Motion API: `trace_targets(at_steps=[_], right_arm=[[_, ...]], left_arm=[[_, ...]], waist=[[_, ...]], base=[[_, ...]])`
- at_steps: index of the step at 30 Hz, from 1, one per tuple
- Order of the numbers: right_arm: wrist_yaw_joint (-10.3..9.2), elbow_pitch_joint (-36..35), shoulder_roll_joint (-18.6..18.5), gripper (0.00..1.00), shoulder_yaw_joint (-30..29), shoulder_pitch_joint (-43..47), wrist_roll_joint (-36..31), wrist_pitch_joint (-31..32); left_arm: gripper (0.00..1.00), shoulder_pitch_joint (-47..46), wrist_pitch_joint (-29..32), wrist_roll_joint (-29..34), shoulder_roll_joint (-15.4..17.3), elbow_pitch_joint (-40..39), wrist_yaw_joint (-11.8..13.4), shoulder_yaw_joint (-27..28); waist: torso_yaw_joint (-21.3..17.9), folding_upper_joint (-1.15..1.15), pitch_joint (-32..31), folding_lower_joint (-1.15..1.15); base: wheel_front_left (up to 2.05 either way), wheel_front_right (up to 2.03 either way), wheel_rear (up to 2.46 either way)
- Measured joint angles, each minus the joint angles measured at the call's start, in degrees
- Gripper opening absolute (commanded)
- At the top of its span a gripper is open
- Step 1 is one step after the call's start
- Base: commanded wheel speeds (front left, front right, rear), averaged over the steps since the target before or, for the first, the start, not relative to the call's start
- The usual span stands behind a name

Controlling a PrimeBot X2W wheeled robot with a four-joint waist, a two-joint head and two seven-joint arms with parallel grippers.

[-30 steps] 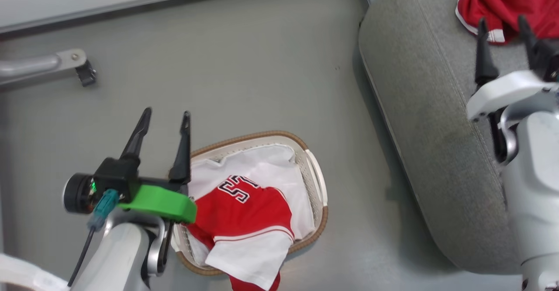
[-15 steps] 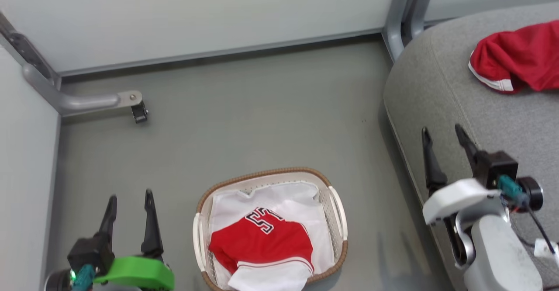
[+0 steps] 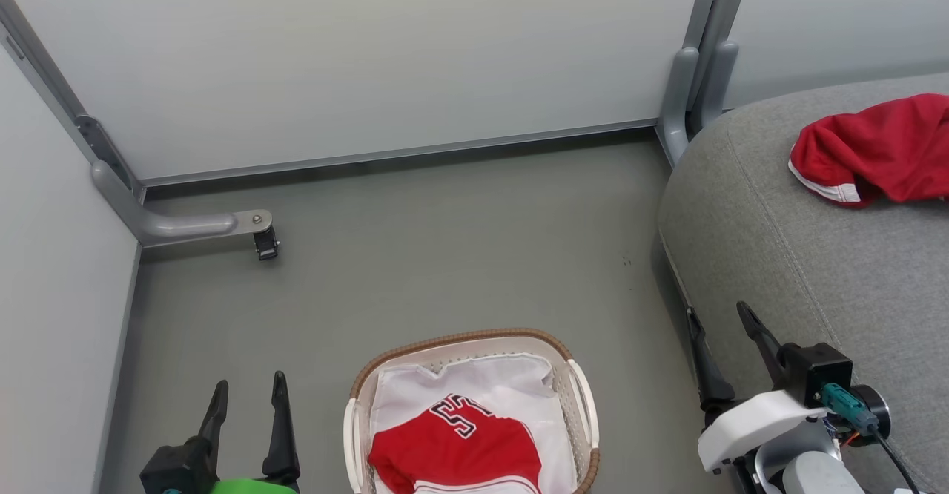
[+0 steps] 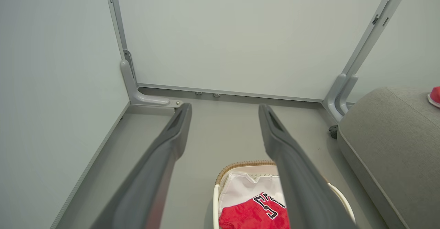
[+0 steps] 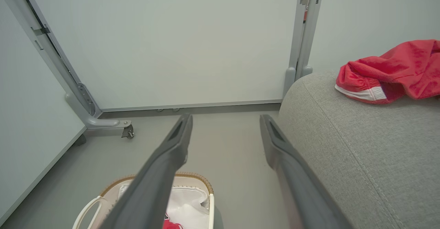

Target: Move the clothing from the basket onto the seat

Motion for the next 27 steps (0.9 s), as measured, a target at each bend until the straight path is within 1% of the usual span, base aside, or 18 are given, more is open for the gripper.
trace_targets(at_steps=[9, 27], right_arm=[[0.01, 0.6, 0.0, 1.0, 0.8, 0.1, 0.2, 0.0], [0.01, 1.3, 0.0, 1.0, 0.9, 0.0, 0.5, 0.0]], left_arm=[[1.0, 0.0, 0.0, 1.3, -0.9, 1.4, -1.4, 1.1], [1.0, -0.2, 0.0, 3.0, -1.8, 2.1, -2.7, 1.8]], waist=[[0.0, 0.0, -0.3, 0.0], [0.1, 0.0, 0.5, 0.0]], base=[[0.0, 0.0, 0.0], [0.0, 0.0, 0.0]])
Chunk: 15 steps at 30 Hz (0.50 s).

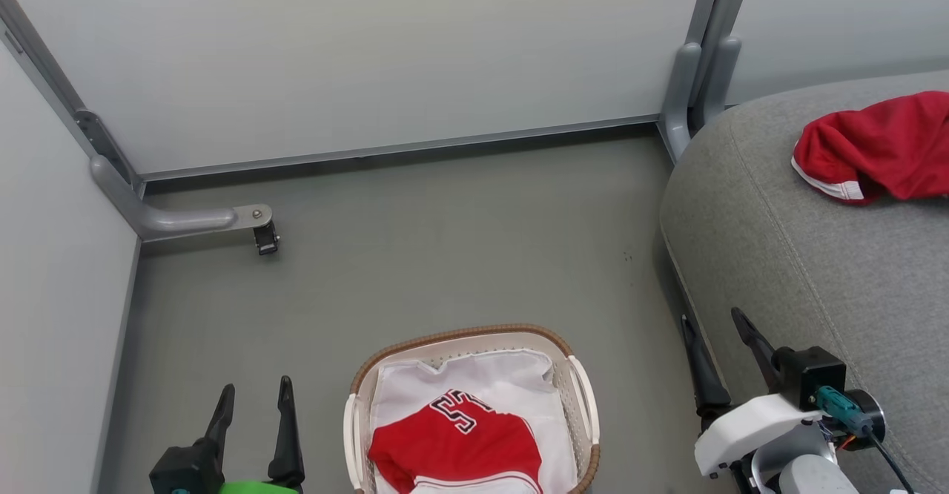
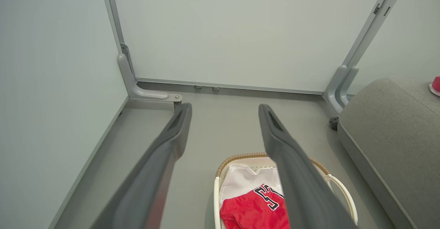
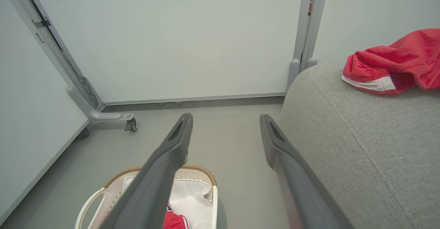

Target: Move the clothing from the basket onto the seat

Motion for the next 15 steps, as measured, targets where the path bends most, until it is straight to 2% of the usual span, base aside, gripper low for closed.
trace_targets(at_steps=[8, 15], right_arm=[[0.0, -2.1, 0.0, 1.0, -1.5, -1.7, -0.5, 0.0], [0.0, -5.3, 0.0, 1.0, -2.2, -6.4, -2.4, 0.0]], left_arm=[[1.0, -5.0, 0.0, 2.2, -0.1, 0.6, -0.9, -2.2], [1.0, -15.1, 0.0, 5.1, 0.2, 3.1, -2.0, -5.1]], waist=[[0.0, 0.0, 3.5, 0.0], [-0.3, 0.0, 9.5, 0.0]], base=[[0.0, 0.0, 0.0], [0.0, 0.0, 0.0]])
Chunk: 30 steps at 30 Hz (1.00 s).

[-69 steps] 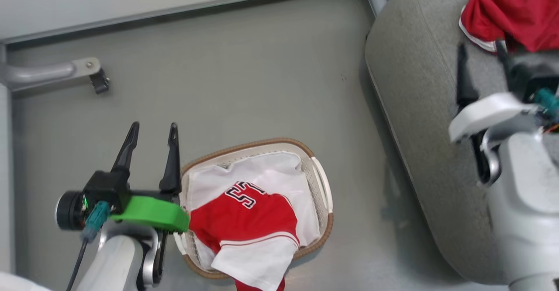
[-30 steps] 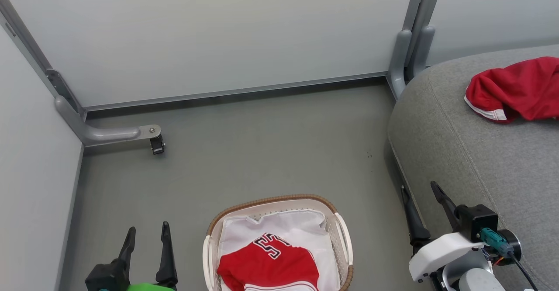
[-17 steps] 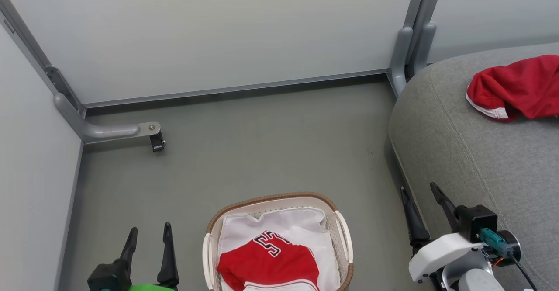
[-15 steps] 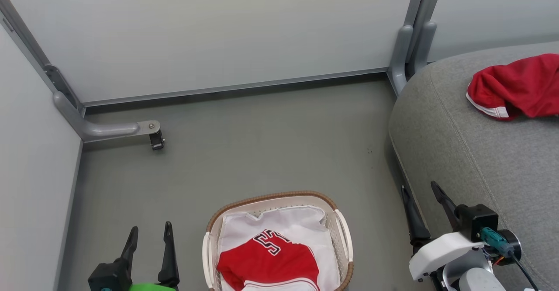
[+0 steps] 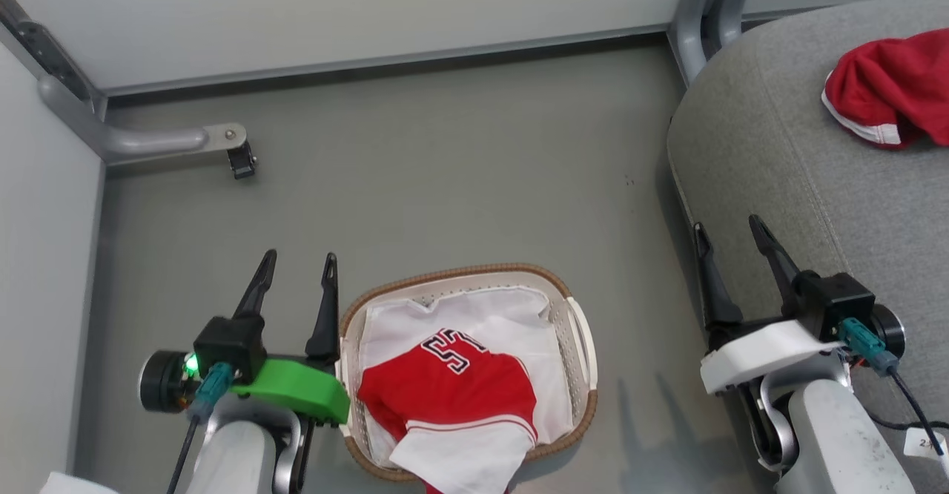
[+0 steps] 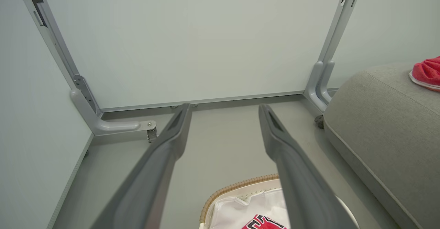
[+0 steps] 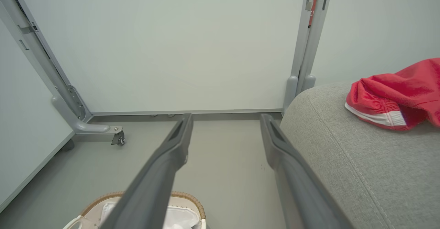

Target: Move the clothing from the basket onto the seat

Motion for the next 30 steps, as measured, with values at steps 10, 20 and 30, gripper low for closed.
trace_targets(at_steps=[10, 20, 30], right_arm=[[-0.01, -4.5, 0.0, 1.0, -0.1, -7.9, 0.4, 0.0], [0.0, -8.3, -0.1, 1.0, 0.3, -13.6, 2.0, 0.0], [0.0, -12.8, -0.1, 1.0, 2.3, -16.3, 4.2, 0.0]], left_arm=[[1.0, -15.8, 5.6, 4.1, 2.8, 10.9, -1.4, -10.8], [1.0, -25.4, 10.1, 1.5, 5.1, 27.0, -1.7, -24.5], [1.0, -35.4, 12.9, -1.2, 8.3, 38.2, -1.8, -30.7]], waist=[[-1.8, 0.0, 11.9, 0.0], [-5.4, 0.0, 24.6, 0.01], [-9.9, 0.0, 34.0, 0.01]], base=[[0.0, 0.0, 0.0], [0.0, 0.0, 0.0], [0.0, 0.0, 0.0]])
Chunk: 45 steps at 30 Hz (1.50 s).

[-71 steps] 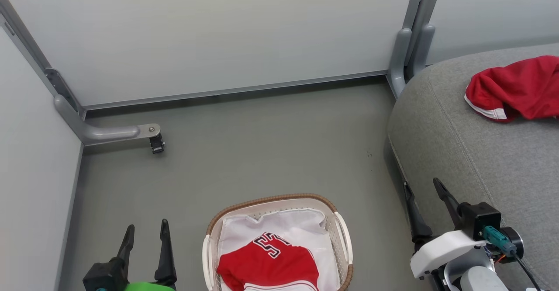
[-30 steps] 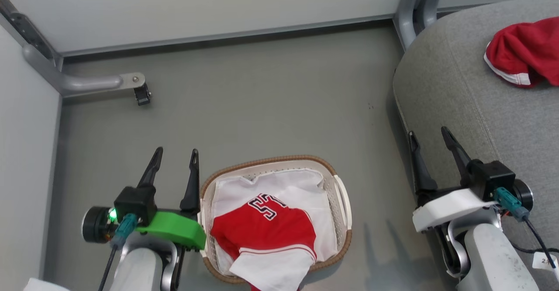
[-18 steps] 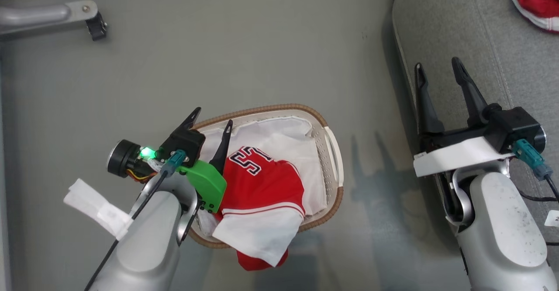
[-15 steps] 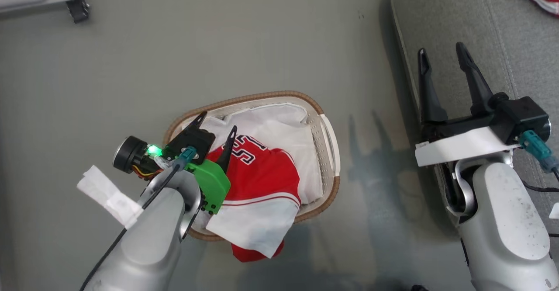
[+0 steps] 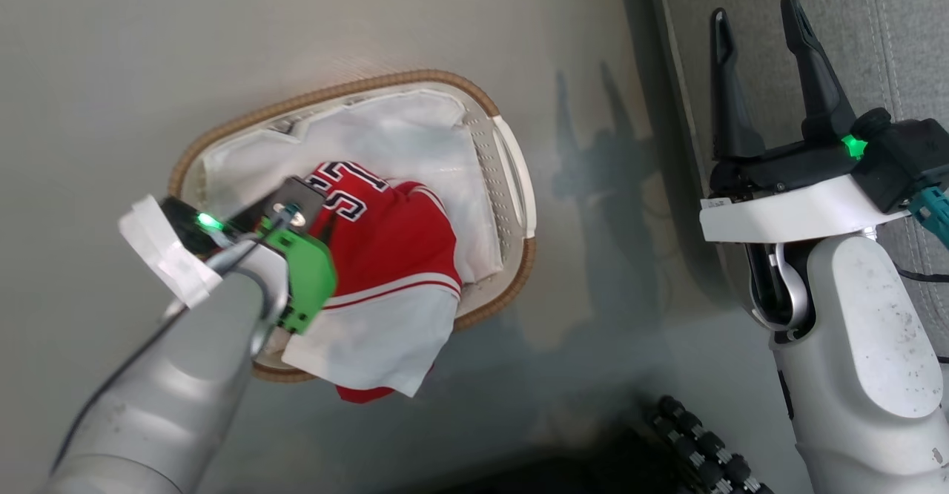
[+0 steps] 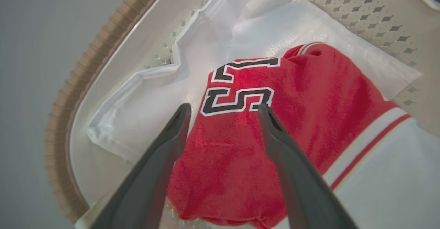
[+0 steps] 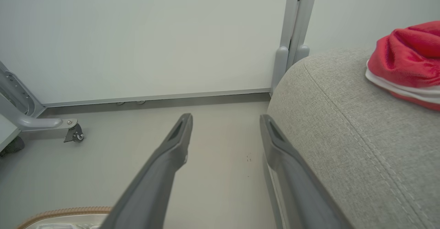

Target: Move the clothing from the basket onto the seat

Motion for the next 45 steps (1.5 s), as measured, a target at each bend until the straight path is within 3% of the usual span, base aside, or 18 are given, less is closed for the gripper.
trace_targets(at_steps=[15, 16, 18, 32, 39, 45], right_arm=[[0.0, -5.0, 0.0, 1.0, 2.1, -0.7, 2.4, 0.0], [0.0, -5.1, 0.0, 1.0, 2.1, -0.7, 2.6, 0.0], [0.0, -5.1, 0.0, 1.0, 2.0, -0.6, 2.6, 0.0], [-0.01, -2.8, 0.1, 1.0, 0.8, -0.3, 2.2, 0.0], [0.0, -0.3, 0.1, 1.0, -1.3, 1.7, -0.3, 0.0], [0.0, 3.1, 0.1, 1.0, -2.3, 5.1, -2.6, 0.0]], left_arm=[[1.0, -8.3, 2.2, 1.0, 1.6, 10.0, 2.0, -1.2], [0.6, -8.4, 2.2, 0.9, 1.4, 10.1, 2.0, -1.3], [0.0, -8.4, 1.8, 0.6, 0.6, 10.4, 1.7, -1.5], [0.0, -7.1, -1.3, -0.8, -1.2, 12.2, 0.4, -3.8], [0.0, -4.1, -7.0, -4.1, -4.0, 9.9, 0.2, -4.4], [0.0, -0.3, -10.5, -8.0, -5.1, 4.6, 0.1, -8.3]], waist=[[-6.1, 0.0, 8.8, 0.0], [-6.3, 0.0, 9.0, 0.0], [-6.5, 0.0, 9.4, 0.0], [-5.1, 0.0, 5.7, -0.01], [-3.5, 0.0, 0.7, -0.01], [-1.6, 0.0, -5.4, -0.01]], base=[[0.0, 0.0, 0.0], [0.0, 0.0, 0.0], [0.0, 0.0, 0.0], [0.0, 0.0, 0.0], [0.0, 0.0, 0.0], [0.0, 0.0, 0.0]])
